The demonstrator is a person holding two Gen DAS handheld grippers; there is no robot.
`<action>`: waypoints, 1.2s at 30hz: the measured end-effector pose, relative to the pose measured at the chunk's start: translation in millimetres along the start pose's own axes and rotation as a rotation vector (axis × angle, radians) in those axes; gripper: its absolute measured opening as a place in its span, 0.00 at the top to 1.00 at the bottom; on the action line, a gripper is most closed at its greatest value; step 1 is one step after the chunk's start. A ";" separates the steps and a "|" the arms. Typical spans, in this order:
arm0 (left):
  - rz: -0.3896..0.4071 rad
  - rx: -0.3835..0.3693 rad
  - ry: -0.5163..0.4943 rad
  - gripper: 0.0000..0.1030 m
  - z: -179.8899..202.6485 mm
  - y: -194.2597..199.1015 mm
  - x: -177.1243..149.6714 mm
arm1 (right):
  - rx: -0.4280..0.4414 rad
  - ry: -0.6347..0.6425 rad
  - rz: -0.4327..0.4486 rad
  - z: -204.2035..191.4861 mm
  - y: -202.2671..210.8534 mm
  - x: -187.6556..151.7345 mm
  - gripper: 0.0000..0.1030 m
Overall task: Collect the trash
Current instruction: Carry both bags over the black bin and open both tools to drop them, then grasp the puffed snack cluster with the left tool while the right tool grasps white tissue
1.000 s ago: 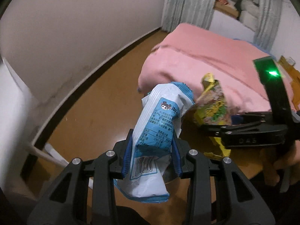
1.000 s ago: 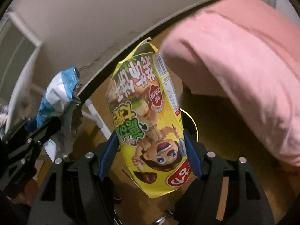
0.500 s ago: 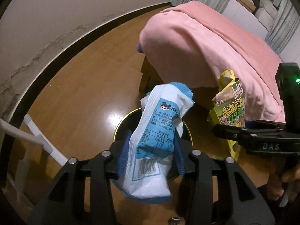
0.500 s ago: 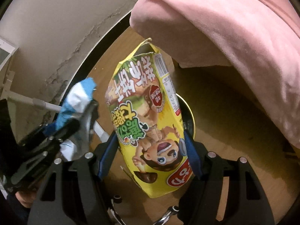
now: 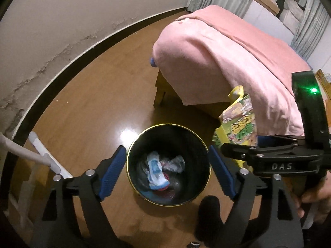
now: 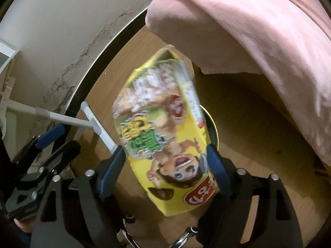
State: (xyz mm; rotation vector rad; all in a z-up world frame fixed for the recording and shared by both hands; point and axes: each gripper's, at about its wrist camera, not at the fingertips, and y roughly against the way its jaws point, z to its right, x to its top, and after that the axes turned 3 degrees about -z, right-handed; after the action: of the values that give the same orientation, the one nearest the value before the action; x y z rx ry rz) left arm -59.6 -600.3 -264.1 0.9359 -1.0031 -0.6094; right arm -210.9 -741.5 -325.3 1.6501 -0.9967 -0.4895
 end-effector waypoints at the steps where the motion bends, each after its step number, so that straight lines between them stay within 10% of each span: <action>1: 0.004 0.004 -0.005 0.20 0.8 3.9 -0.3 | -0.001 0.000 0.002 -1.5 0.8 0.7 0.19; 11: 0.022 -0.006 -0.012 0.13 17.2 61.7 -3.1 | -0.033 -0.015 0.083 -11.5 35.4 0.8 0.11; 19: 0.162 0.063 -0.096 0.10 19.9 214.0 -19.8 | -0.038 0.069 0.239 -67.7 132.2 -27.1 0.11; 25: 0.279 0.268 -0.050 0.10 -62.7 332.9 -73.7 | 0.047 0.343 0.327 -197.0 196.8 -58.0 0.11; 36: 0.277 0.644 0.346 0.09 -256.4 471.7 -221.1 | 0.291 0.917 0.231 -484.7 198.3 -136.1 0.10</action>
State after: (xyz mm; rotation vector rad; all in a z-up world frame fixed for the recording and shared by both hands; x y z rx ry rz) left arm 84.5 -101.6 -4.1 1.3775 -1.0017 0.1301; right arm 2.5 -358.4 -8.3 1.7054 -0.5497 0.5667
